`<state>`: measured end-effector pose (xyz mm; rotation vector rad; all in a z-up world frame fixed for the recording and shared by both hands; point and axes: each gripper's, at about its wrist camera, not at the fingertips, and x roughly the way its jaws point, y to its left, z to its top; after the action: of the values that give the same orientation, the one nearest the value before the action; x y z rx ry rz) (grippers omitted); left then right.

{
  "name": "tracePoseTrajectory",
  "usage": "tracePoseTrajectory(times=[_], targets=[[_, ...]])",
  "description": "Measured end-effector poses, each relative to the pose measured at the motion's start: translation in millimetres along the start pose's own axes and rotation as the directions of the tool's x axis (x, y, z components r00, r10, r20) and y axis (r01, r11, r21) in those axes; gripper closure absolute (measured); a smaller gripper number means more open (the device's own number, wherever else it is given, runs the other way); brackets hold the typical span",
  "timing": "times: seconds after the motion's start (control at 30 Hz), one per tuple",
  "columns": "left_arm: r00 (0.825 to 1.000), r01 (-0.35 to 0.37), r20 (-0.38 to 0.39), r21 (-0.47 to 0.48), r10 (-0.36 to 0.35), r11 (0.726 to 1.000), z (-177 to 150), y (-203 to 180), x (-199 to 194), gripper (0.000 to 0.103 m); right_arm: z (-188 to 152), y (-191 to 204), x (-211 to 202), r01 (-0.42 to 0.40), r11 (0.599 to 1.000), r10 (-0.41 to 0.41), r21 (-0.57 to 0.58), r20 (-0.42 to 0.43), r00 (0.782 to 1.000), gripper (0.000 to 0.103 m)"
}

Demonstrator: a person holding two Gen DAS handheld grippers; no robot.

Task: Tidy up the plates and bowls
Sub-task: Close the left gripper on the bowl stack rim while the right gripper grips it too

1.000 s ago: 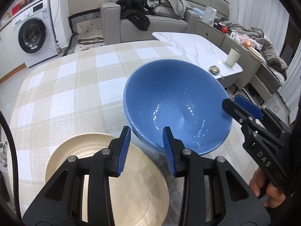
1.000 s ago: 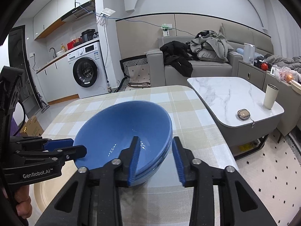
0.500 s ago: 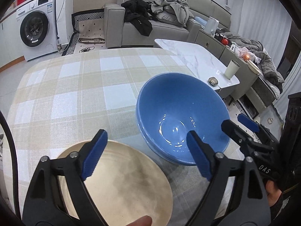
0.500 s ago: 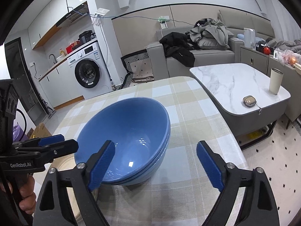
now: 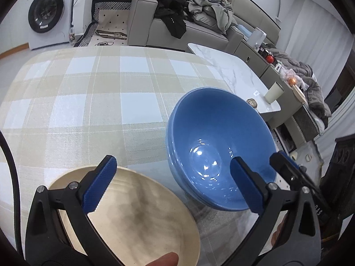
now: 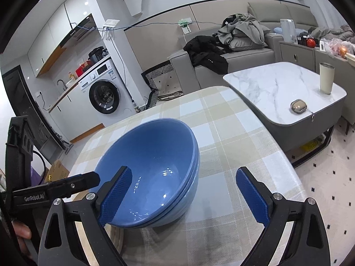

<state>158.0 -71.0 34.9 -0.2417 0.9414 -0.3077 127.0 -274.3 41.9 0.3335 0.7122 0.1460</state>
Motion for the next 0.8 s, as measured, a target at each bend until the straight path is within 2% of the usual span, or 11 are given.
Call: tracePoseTrajectory(times=[0.07,0.1,0.17,0.23,0.27,0.4,0.6,0.8], targets=[[1.0,-0.002,-0.001,-0.02,0.002,1.0,1,3,4,0.002,-2,-3,2,-0.014,1.0,0.014,0.011,-0.011,1.0,0.014],[1.0,0.001,-0.003,-0.025,-0.001,1.0,2,4,6,0.002,-3,-3,2,-0.017,1.0,0.017,0.013,-0.015,1.0,0.022],[1.0,0.013,-0.013,-0.029,-0.013,1.0,2,4,10,0.01,-4,-4,5,-0.025,0.999,0.026,0.021,-0.029,0.999,0.026],[0.999,0.026,-0.024,-0.027,-0.027,0.999,2,2,14,0.023,-6,-7,8,-0.056,0.997,0.058,0.047,-0.036,0.998,0.028],[0.999,0.03,-0.033,-0.028,-0.031,0.999,1,1,16,0.025,-7,-8,9,-0.064,0.996,0.066,0.057,-0.039,0.997,0.028],[0.996,0.074,-0.054,-0.025,-0.075,0.997,0,-3,23,0.047,-10,-8,13,-0.08,0.995,0.083,0.063,-0.051,0.995,0.045],[0.995,0.055,-0.082,-0.003,-0.055,0.999,-2,-7,33,0.069,-12,-9,15,-0.101,0.992,0.105,0.079,-0.055,0.993,0.058],[0.997,0.029,-0.076,0.026,-0.027,0.999,-1,-10,36,0.072,-14,-3,12,-0.088,0.994,0.091,0.058,-0.042,0.995,0.062]])
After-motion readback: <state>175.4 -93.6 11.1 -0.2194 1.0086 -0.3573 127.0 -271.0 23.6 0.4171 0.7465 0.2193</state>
